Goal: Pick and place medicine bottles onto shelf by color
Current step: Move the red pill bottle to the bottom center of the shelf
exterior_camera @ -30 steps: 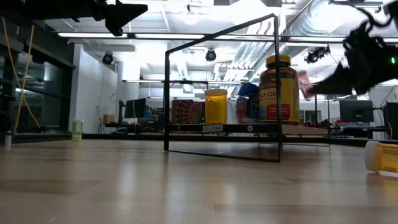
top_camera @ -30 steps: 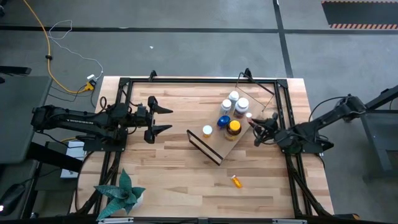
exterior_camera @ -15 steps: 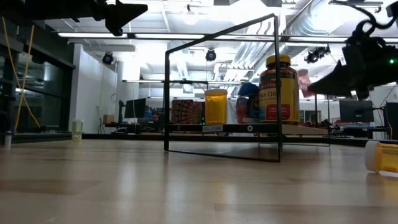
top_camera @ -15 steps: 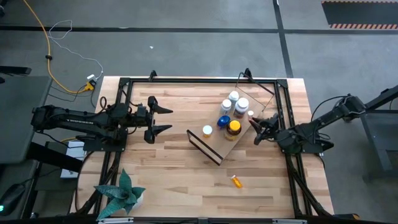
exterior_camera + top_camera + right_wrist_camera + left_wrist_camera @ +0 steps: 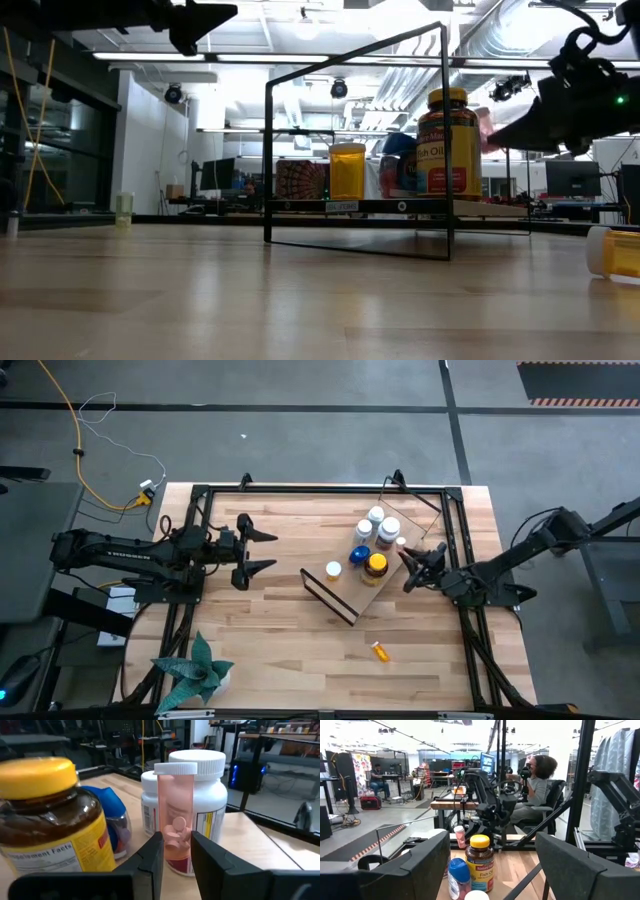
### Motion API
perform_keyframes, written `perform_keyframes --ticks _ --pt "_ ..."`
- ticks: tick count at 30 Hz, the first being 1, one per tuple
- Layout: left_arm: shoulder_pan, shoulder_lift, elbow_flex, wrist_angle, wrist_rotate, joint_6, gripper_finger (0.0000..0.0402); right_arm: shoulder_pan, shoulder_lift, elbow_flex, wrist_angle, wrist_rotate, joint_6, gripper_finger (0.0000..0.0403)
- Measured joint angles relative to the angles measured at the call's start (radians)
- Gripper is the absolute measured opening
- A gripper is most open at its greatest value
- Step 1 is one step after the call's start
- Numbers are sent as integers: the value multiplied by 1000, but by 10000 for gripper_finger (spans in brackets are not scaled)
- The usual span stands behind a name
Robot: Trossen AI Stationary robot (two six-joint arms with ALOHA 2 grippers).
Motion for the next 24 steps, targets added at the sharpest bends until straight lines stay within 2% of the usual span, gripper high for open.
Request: perform_keyframes --ticks 2,7,12,24 --pt "0 0 0 5 0 0 282 0 41 0 11 7 7 78" --pt "0 0 0 5 -1 0 282 0 149 0 17 -55 89 78" --pt "0 0 0 5 -3 0 282 0 222 -1 57 -51 89 78" --pt "0 0 0 5 -3 0 282 0 418 -1 71 -29 269 78"
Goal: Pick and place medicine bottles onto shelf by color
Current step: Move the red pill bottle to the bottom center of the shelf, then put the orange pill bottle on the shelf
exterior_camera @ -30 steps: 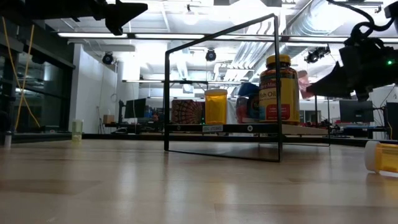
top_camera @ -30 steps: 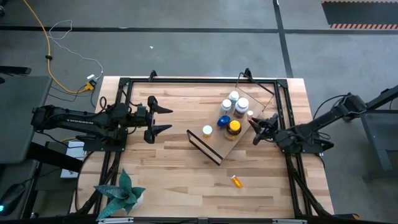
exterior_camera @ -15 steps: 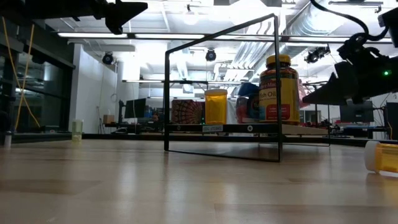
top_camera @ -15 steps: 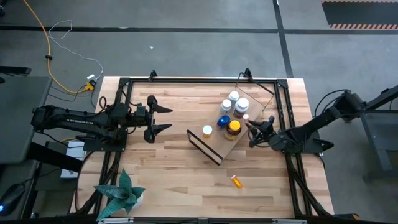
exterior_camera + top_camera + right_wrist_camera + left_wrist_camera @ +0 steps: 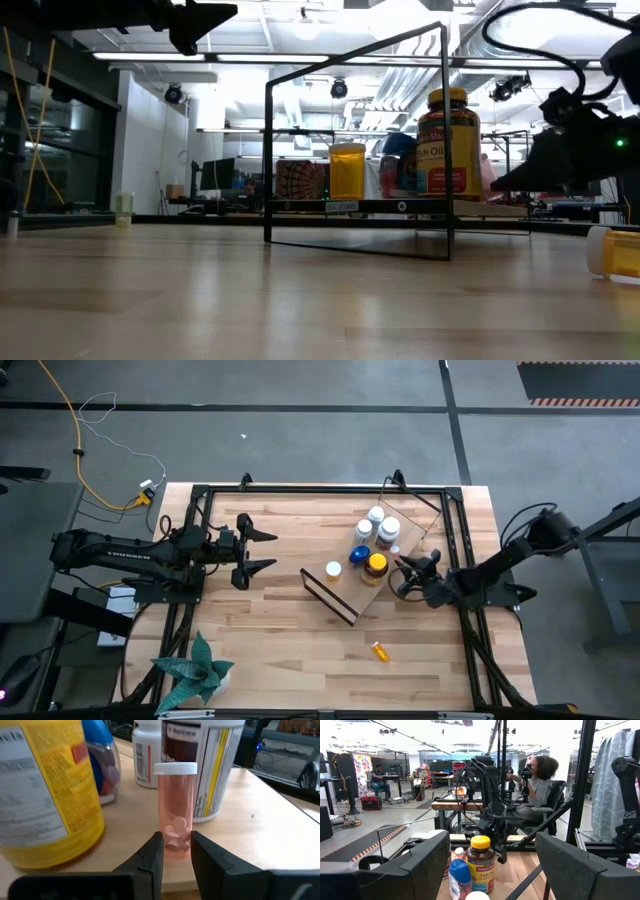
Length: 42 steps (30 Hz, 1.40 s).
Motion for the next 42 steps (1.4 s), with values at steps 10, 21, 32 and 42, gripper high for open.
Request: perform_keyframes --ticks 10,21,32,42 --pt "0 0 0 0 0 0 282 1 105 0 69 20 41 78" --pt "0 0 0 0 0 0 282 1 159 0 66 -5 94 78" --pt "0 0 0 0 0 0 282 1 157 0 68 -31 101 78" --pt "0 0 0 0 0 0 282 1 119 0 67 -80 101 131"
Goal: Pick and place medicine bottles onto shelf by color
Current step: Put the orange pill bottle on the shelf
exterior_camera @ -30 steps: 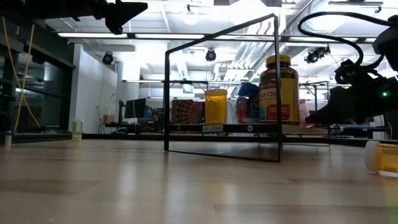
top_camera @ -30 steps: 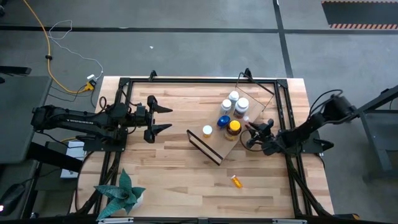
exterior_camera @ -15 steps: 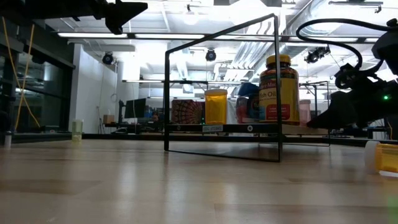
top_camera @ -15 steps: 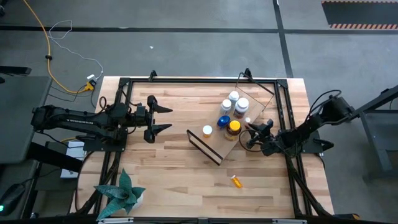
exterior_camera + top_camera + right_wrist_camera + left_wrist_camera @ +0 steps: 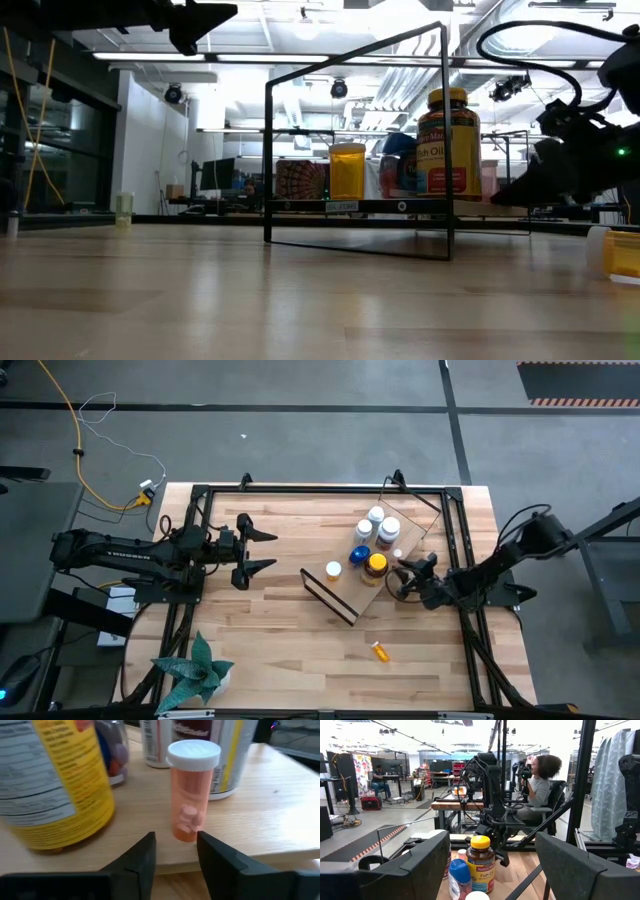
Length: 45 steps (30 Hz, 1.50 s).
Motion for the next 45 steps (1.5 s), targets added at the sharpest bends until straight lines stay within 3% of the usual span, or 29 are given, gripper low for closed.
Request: perform_keyframes --ticks 6,14,20,25,31,35,40,45 --pt "0 0 0 0 0 0 282 0 -72 0 0 -123 -52 167" --pt "0 0 0 -1 0 -2 282 -1 -180 31 -142 -273 -5 160" --pt "0 0 0 -1 0 -1 282 0 -254 144 -409 -414 28 156" --pt "0 0 0 -1 0 -1 282 1 -275 323 -785 -567 75 156" --pt "0 0 0 -1 9 -3 282 5 -275 487 -1060 -604 109 156" --pt "0 0 0 -1 10 0 282 20 -275 561 -1077 -693 159 156" --pt "0 0 0 -1 10 0 282 75 -251 624 -1049 -849 353 156" --pt "0 0 0 -1 11 0 282 154 -119 728 -1055 -939 509 156"
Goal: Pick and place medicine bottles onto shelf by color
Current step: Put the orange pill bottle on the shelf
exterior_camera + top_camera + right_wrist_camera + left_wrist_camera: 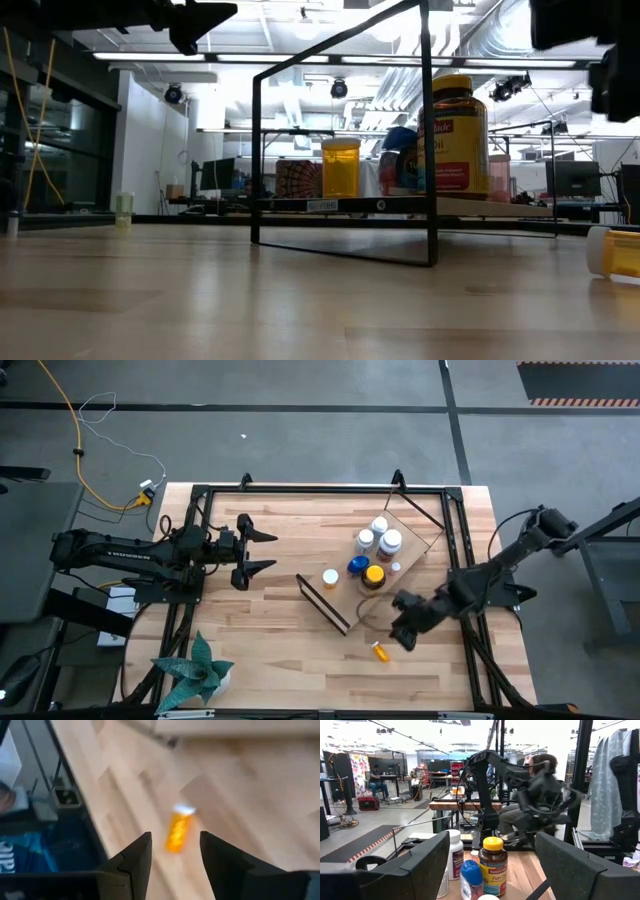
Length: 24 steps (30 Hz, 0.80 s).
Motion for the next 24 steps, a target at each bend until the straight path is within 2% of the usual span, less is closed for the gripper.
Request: perform_keyframes --ticks 4,9,12,18,24 --pt "0 0 0 0 0 0 282 32 156 141 -77 -28 15 156" --pt "0 0 0 0 0 0 282 35 351 347 -269 -25 -12 156" --pt "0 0 0 -2 0 -2 282 35 446 432 -326 -5 -17 156" --pt "0 0 0 -7 0 0 282 29 586 498 -322 -46 -17 156" --pt "0 0 0 -7 0 0 282 17 638 494 -325 -80 -16 156"
